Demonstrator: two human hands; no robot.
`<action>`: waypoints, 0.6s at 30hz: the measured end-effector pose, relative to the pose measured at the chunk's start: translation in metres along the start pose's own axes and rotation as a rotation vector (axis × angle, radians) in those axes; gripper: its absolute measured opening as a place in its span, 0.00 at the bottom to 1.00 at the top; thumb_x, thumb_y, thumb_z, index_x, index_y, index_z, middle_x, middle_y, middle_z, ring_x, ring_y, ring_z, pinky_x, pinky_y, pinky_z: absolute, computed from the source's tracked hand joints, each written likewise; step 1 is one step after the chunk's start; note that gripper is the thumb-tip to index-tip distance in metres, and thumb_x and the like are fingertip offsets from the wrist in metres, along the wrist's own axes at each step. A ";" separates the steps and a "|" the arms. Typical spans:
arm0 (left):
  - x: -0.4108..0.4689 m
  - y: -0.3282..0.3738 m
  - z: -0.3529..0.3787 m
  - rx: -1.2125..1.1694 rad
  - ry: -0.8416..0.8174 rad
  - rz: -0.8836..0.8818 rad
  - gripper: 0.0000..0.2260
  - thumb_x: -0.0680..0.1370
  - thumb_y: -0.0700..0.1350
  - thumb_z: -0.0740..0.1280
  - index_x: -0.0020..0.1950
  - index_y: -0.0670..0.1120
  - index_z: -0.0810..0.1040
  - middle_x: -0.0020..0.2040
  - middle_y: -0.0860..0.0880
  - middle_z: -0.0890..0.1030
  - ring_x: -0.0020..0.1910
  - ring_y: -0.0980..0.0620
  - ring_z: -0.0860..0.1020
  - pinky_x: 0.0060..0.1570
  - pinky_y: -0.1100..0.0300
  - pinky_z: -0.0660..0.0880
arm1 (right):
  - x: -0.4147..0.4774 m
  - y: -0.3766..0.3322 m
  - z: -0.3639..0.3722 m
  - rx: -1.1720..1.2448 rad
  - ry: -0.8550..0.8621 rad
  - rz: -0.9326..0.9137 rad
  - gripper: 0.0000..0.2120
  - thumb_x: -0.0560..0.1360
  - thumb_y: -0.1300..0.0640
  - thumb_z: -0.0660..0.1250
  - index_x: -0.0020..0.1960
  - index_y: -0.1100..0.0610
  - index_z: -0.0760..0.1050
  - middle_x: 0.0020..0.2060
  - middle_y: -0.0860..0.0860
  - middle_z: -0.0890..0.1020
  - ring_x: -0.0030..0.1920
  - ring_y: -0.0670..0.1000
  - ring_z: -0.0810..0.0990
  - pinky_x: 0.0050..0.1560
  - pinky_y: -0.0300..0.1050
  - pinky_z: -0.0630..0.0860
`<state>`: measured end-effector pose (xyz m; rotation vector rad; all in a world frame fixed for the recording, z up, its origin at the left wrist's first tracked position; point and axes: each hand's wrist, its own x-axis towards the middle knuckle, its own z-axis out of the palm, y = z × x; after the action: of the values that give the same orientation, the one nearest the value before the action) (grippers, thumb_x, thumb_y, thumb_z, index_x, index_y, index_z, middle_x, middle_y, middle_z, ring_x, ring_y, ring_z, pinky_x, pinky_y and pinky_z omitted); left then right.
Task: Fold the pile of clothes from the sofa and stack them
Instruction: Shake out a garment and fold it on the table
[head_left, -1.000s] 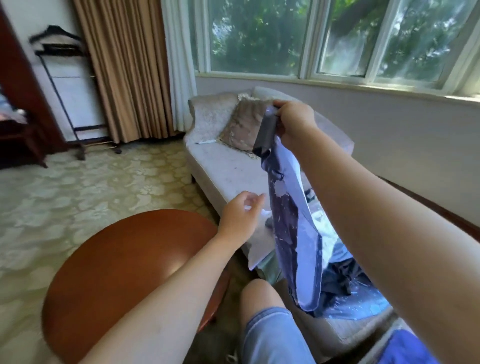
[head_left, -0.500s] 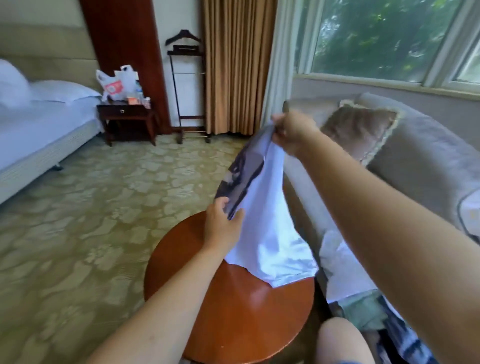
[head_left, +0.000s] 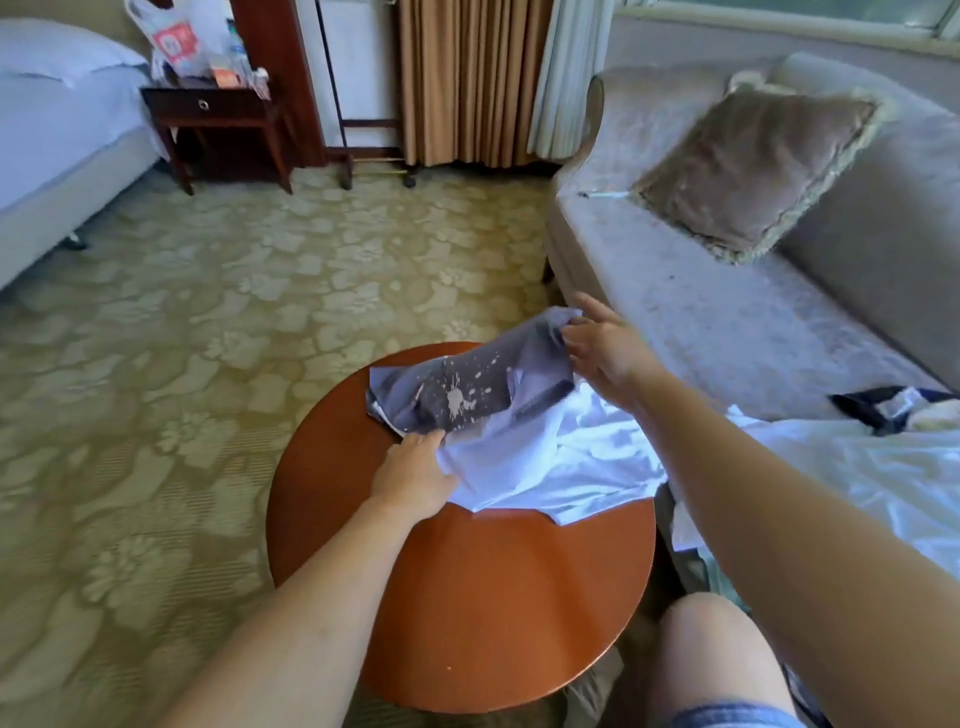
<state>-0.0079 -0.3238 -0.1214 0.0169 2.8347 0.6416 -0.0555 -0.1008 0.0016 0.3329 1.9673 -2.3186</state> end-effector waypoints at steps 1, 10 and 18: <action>0.003 -0.003 0.005 0.011 -0.018 -0.004 0.28 0.76 0.53 0.67 0.75 0.52 0.63 0.71 0.47 0.69 0.68 0.41 0.68 0.62 0.48 0.71 | 0.001 0.010 -0.003 -0.048 -0.014 0.014 0.20 0.75 0.68 0.62 0.62 0.50 0.69 0.38 0.49 0.76 0.34 0.44 0.74 0.37 0.37 0.71; 0.030 -0.015 -0.004 -0.138 0.240 -0.052 0.18 0.78 0.41 0.62 0.68 0.48 0.69 0.67 0.46 0.69 0.62 0.41 0.72 0.53 0.51 0.71 | 0.010 0.109 0.001 -0.640 0.142 0.091 0.37 0.77 0.58 0.66 0.79 0.54 0.51 0.68 0.56 0.72 0.63 0.58 0.74 0.56 0.47 0.70; 0.074 -0.023 -0.013 0.134 0.142 0.029 0.20 0.80 0.46 0.62 0.72 0.51 0.70 0.68 0.48 0.70 0.66 0.44 0.67 0.58 0.50 0.72 | 0.010 0.132 0.003 -0.787 0.171 0.114 0.37 0.77 0.56 0.66 0.79 0.53 0.49 0.69 0.58 0.71 0.66 0.61 0.72 0.57 0.47 0.70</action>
<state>-0.0822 -0.3453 -0.1365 0.0374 3.0153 0.4750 -0.0393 -0.1254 -0.1275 0.5508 2.6426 -1.3205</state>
